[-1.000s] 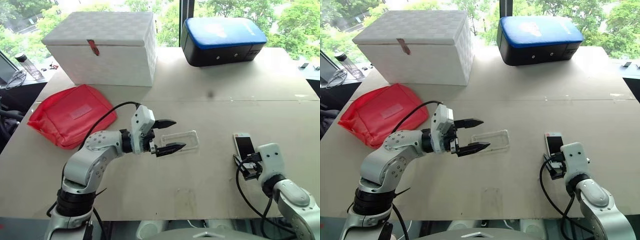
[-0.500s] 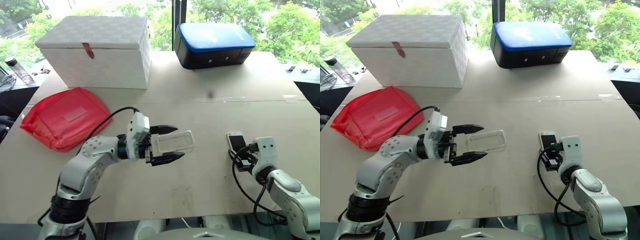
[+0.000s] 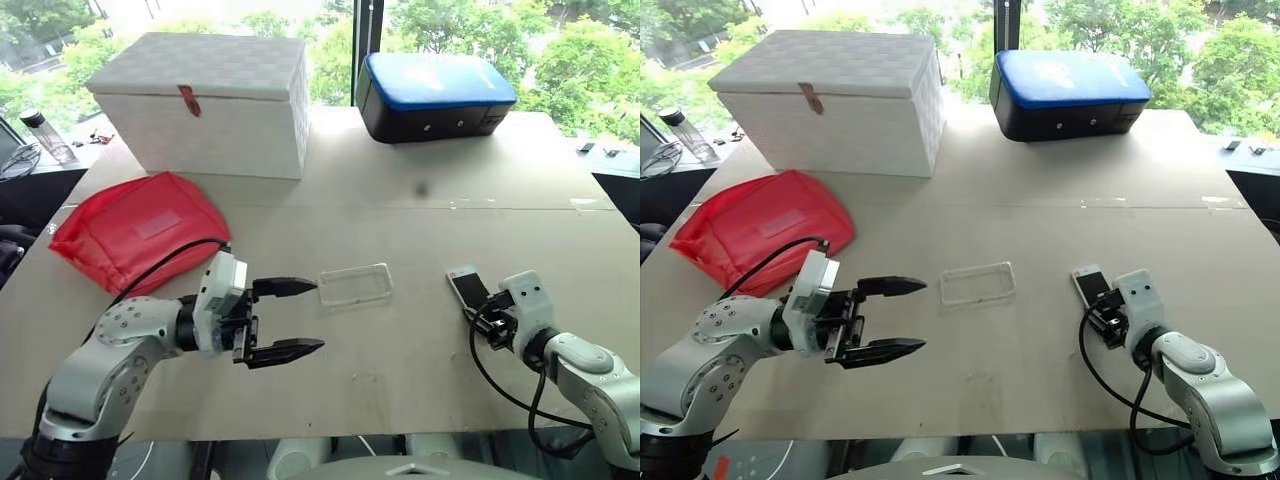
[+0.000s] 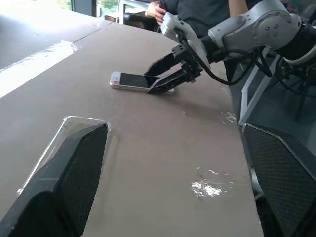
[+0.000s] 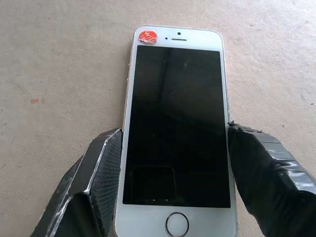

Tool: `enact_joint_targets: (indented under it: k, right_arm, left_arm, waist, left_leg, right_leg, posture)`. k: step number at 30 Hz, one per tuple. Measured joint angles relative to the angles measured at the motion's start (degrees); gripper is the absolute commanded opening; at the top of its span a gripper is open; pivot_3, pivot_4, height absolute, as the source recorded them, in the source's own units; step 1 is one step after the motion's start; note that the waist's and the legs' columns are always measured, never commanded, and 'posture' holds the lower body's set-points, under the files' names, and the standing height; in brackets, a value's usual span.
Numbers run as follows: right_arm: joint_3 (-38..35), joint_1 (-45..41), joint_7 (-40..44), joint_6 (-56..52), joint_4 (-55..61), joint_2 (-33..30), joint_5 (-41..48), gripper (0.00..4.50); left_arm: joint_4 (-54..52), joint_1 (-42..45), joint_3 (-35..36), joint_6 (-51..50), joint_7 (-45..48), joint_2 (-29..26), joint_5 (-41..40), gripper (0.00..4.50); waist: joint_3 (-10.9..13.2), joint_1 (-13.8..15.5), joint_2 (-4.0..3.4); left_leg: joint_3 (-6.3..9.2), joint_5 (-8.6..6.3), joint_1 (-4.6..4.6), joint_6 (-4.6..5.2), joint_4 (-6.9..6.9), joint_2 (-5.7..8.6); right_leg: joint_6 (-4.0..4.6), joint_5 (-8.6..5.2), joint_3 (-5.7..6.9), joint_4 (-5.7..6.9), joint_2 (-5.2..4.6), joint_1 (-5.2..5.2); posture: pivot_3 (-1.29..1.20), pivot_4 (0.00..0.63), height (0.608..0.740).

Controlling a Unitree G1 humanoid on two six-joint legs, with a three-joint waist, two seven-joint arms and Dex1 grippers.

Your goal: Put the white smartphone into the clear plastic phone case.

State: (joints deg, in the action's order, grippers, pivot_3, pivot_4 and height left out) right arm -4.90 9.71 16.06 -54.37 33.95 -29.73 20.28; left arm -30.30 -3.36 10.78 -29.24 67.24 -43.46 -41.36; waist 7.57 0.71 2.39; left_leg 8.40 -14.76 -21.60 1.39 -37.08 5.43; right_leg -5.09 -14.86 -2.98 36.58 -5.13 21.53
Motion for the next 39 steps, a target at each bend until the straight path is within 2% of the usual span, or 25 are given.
enact_joint_targets:
  k: [7,10,13,18,21,26,30,39]
  right_arm:
    - [-3.7,0.4,7.6,3.2,-2.5,-2.2,3.1,2.81]
    - [-4.4,-3.4,14.8,3.3,-3.8,-5.1,7.0,2.81]
    - [0.4,-9.6,20.8,3.7,-3.9,-7.8,9.2,2.81]
    - [4.2,-17.4,26.9,9.7,-6.0,-12.9,6.8,2.8]
    - [10.5,-21.1,31.8,18.3,-10.3,-13.8,1.8,2.8]
    - [18.4,-27.4,38.7,24.0,-14.1,-12.8,-1.4,2.8]
    - [26.1,-35.3,43.4,29.0,-19.9,-10.3,-7.1,2.8]
    - [32.6,-44.6,49.9,36.1,-28.9,-7.3,-14.6,2.8]
  left_arm:
    - [-3.3,-2.5,-0.2,0.6,-6.0,3.4,0.0,4.5]
    - [-5.0,-4.9,0.0,1.1,-9.6,5.0,0.5,4.5]
    - [-7.1,-9.2,1.6,1.2,-13.4,6.3,0.6,4.5]
    - [-9.9,-14.0,3.1,1.7,-17.2,7.4,0.7,4.5]
    - [-9.9,-16.2,3.4,3.3,-18.6,7.6,2.0,4.5]
    - [-10.2,-19.1,5.1,4.6,-19.9,7.6,2.7,4.5]
    - [-13.1,-26.1,6.4,6.4,-20.6,8.5,3.3,4.5]
    - [-13.5,-30.8,6.9,9.2,-20.2,9.4,4.2,4.5]
  waist:
    - [0.2,0.1,-0.23]
    - [0.6,-0.6,-0.54]
    - [1.2,-1.3,-1.4]
    - [1.3,-0.6,-1.45]
    - [1.3,-0.6,-1.45]
    - [1.3,-0.6,-1.44]
    - [1.3,-1.0,-1.43]
    - [1.3,-1.0,-1.44]
  left_leg:
    - [-0.01,-0.01,-0.05,-0.01,0.01,-0.02]
    - [-0.08,0.04,-0.12,0.07,0.1,-0.09]
    - [-0.15,0.13,-0.23,0.22,0.35,-0.1]
    - [-0.03,0.24,-0.53,-0.11,0.69,-0.06]
    - [-0.07,0.2,-0.68,-0.18,0.7,-0.03]
    - [-0.09,0.2,-1.11,-0.18,0.65,0.0]
    - [-0.07,0.2,-1.11,-0.19,0.66,-0.05]
    - [-0.01,0.2,-1.1,-0.19,0.64,-0.04]
  right_leg:
    - [0.0,0.0,0.03,-0.03,0.0,0.05]
    - [0.01,0.02,-0.02,-0.07,-0.07,0.18]
    - [-0.16,0.14,-0.06,-0.1,-0.22,0.37]
    - [-0.03,0.09,0.21,-0.45,-0.11,0.7]
    - [-0.03,0.1,0.18,-0.74,-0.13,0.71]
    - [-0.02,0.14,0.15,-0.69,-0.15,1.18]
    - [0.05,0.18,0.19,-0.67,-0.1,1.18]
    - [0.14,0.25,0.27,-0.65,-0.08,1.17]
  posture:
    - [0.0,0.15,0.74]
    - [0.0,0.15,0.74]
    - [0.0,0.15,0.74]
    - [0.0,0.15,0.74]
    - [0.0,0.15,0.74]
    - [0.0,0.15,0.74]
    - [0.0,0.15,0.74]
    - [0.0,0.15,0.74]
